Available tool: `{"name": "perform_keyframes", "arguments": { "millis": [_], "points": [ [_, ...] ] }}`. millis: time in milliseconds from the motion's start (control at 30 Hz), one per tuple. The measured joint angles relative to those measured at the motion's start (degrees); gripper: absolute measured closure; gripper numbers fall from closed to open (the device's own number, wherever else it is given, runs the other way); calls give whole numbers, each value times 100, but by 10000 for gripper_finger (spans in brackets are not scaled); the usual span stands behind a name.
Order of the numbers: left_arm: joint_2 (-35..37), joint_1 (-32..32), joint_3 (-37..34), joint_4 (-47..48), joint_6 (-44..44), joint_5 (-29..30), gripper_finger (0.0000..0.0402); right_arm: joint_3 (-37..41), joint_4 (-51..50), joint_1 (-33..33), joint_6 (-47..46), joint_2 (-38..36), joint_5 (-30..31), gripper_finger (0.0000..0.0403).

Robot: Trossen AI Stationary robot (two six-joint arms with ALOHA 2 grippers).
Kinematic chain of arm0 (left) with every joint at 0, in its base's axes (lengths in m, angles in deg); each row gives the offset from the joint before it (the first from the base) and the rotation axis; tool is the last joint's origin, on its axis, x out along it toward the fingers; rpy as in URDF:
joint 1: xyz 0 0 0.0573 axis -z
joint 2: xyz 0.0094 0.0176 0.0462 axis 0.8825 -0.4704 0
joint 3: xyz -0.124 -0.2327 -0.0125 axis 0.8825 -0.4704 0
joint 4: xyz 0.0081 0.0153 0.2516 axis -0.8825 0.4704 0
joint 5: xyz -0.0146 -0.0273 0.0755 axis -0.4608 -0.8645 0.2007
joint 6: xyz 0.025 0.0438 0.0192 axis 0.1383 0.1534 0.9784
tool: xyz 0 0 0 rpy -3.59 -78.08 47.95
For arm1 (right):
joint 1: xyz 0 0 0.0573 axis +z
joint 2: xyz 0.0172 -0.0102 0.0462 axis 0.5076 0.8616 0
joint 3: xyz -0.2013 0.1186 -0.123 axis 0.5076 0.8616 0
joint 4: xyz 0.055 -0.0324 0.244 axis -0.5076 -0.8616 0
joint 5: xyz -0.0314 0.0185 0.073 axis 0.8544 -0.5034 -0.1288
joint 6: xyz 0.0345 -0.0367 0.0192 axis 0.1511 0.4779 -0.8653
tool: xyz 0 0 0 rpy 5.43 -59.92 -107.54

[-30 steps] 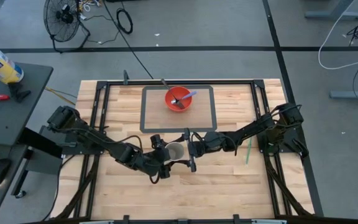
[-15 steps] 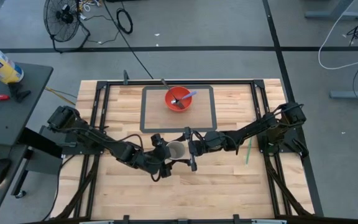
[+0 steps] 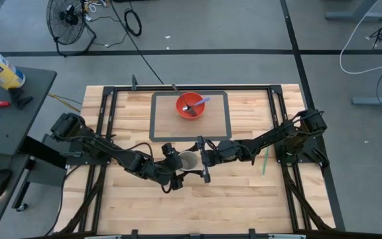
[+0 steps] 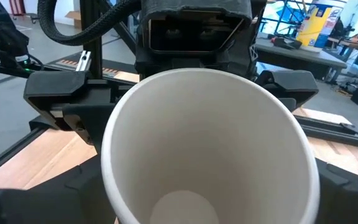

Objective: Pick & Place Utensil
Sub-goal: Put the gray cup on the transparent mat to the top right of the orange bowl

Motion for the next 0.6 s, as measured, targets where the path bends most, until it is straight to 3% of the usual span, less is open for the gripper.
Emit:
{"name": "perform_keyframes", "arguments": {
  "millis": [233,433,600],
  "points": [
    [0,-103,-13,-78,-284,-204,60,7,-31,-11,-104,-4,-17,65],
    [51,-91,-13,-51,-175,-307,18,6,-62,-13,48,-4,-8,65],
    [476,158,0,409,-117,-19,5,-2,-102,-53,34,-66,-63,68]
  ]
}}
